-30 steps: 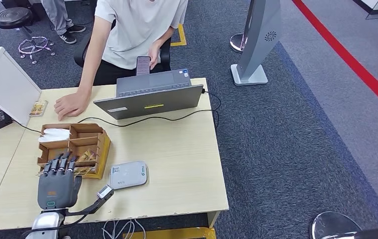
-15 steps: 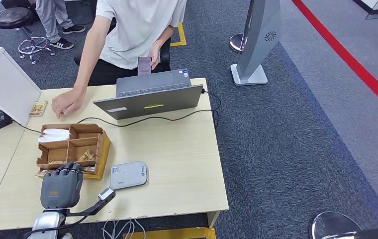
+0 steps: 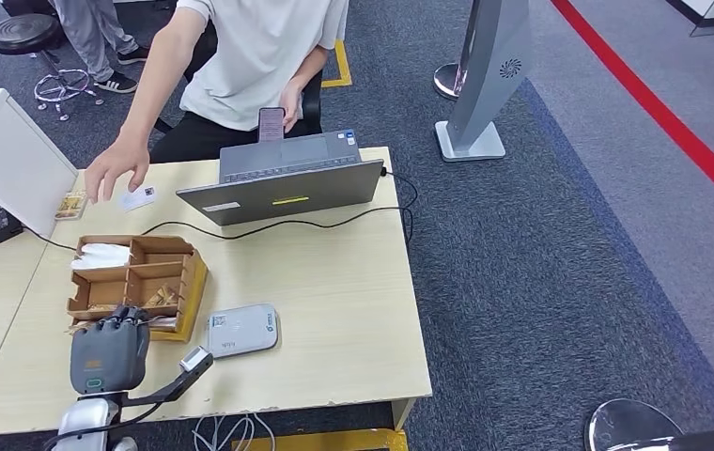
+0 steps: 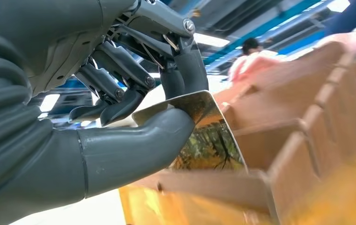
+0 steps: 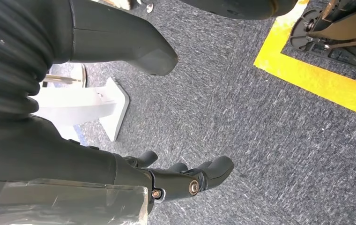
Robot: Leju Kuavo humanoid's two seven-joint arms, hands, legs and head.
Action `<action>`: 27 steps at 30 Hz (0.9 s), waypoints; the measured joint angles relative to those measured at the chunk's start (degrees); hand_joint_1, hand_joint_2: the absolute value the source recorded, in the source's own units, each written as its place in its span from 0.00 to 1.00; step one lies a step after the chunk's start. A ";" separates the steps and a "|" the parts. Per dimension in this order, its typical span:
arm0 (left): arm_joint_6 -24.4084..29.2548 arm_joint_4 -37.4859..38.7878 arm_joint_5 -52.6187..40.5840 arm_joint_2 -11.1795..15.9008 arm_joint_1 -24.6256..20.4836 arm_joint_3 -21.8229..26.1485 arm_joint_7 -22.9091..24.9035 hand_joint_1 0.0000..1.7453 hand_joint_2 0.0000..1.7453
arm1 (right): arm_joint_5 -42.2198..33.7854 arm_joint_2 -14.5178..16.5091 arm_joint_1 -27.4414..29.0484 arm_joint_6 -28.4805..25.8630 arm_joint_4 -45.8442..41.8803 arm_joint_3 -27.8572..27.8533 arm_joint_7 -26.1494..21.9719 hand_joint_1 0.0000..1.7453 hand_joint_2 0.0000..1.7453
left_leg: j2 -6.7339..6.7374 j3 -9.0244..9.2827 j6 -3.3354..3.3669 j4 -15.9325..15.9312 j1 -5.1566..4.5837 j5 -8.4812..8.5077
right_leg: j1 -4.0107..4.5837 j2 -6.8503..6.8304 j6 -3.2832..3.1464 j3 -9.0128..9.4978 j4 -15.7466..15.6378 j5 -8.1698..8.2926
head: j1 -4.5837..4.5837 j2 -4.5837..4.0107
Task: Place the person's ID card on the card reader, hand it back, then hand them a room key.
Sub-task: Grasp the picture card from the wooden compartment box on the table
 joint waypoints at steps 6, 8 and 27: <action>-7.79 -8.94 -0.04 2.86 -0.21 -10.11 9.82 1.00 1.00 | -2.03 0.00 0.01 -0.84 0.00 -1.23 -0.26 0.00 1.00 | -0.04 -0.01 0.00 0.02 -0.01 0.00 | 0.00 -0.05 0.00 -0.01 0.00 0.00 | -0.01 0.00; -15.59 -14.10 -0.05 4.09 -0.63 -15.81 11.87 1.00 1.00 | -3.12 0.02 0.04 -1.18 0.00 -2.11 -0.47 0.00 1.00 | -0.04 -0.01 0.00 0.02 -0.02 0.00 | 0.00 -0.06 0.00 0.01 0.00 0.00 | 0.00 0.01; -28.00 -32.48 1.31 7.15 -14.77 -29.33 3.38 1.00 1.00 | -1.60 0.70 -0.10 -0.78 0.00 -6.43 -1.62 0.00 1.00 | -0.44 -0.13 -0.07 0.07 0.12 0.25 | 0.07 -0.47 -0.08 0.01 0.01 0.09 | 0.03 0.00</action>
